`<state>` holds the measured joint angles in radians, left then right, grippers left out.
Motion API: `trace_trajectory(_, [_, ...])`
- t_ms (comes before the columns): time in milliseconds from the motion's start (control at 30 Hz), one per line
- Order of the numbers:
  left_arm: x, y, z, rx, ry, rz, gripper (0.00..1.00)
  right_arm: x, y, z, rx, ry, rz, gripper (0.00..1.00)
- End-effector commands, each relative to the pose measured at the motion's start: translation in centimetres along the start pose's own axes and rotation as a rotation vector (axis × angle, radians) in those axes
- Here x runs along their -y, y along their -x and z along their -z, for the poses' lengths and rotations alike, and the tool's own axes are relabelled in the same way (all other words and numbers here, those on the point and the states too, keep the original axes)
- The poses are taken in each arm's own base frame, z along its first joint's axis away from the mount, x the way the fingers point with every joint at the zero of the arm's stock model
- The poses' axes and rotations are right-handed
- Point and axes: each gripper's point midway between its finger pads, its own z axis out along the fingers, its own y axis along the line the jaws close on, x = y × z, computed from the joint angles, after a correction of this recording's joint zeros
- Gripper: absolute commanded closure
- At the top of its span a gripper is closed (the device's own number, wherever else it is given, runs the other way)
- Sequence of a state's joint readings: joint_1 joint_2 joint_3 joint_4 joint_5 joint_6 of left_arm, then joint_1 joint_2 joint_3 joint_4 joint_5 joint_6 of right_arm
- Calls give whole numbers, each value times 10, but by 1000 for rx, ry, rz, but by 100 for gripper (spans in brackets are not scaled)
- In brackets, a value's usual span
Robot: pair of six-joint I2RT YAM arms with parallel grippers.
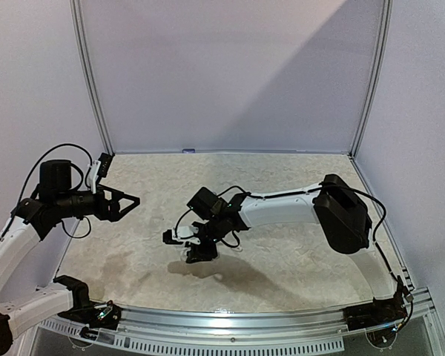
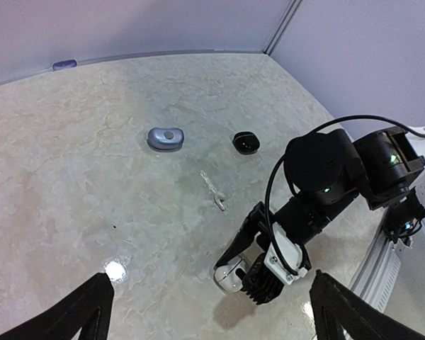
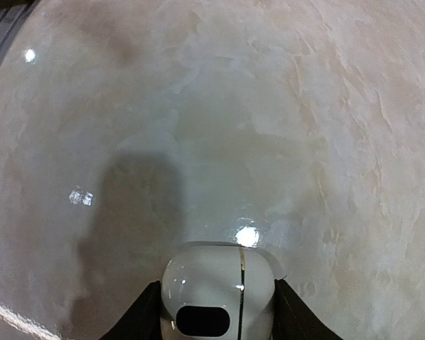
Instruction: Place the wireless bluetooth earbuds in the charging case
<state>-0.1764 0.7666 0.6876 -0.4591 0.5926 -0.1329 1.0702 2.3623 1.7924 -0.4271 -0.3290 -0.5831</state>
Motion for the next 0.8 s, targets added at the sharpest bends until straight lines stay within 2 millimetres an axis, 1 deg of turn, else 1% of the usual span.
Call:
trace_trajectory(0, [-6, -1, -3, -2, 20, 25, 2, -1, -27, -8, -83, 12, -26, 60])
trace_trajectory(67, [-5, 2, -3, 2, 18, 26, 4, 6, -19, 0, -65, -26, -25, 64])
trace_trajectory(100, [-2, 4, -3, 5, 3, 24, 6, 11, -8, 10, -38, -57, -18, 65])
trace_trajectory(133, [0, 6, -3, 10, -13, 16, 7, 15, -3, 16, -22, -88, -10, 68])
trace_trajectory(167, [4, 7, -2, 14, -30, 11, 8, 22, 9, 29, 12, -134, 2, 70])
trace_trajectory(200, [7, 9, -2, 19, -46, 6, 8, 29, 16, 38, 39, -180, 10, 71])
trace_trajectory(267, [15, 11, -1, 28, -91, -9, 10, 45, 51, 82, 149, -312, 34, 71])
trace_trajectory(300, [21, 13, 0, 34, -120, -23, 11, 51, 60, 97, 188, -370, 41, 72])
trace_trajectory(333, [28, 15, 1, 39, -154, -38, 11, 57, 78, 126, 248, -443, 53, 72])
trace_trajectory(367, [35, 18, 2, 49, -186, -61, 11, 61, 87, 142, 287, -506, 65, 72])
trace_trajectory(433, [49, 22, 3, 57, -239, -98, 11, 67, 113, 190, 374, -636, 104, 73])
trace_trajectory(500, [63, 27, 3, 59, -282, -136, 9, 71, 123, 218, 392, -734, 139, 74])
trace_trajectory(567, [77, 32, 2, 55, -321, -168, 8, 72, 133, 238, 395, -808, 183, 74])
trace_trajectory(600, [83, 36, 1, 55, -337, -182, 7, 71, 137, 244, 394, -830, 207, 74])
trace_trajectory(667, [92, 43, -2, 55, -347, -203, 6, 65, 147, 254, 395, -863, 263, 75])
trace_trajectory(767, [105, 59, -4, 76, -369, -205, 6, 58, 158, 260, 385, -888, 335, 75])
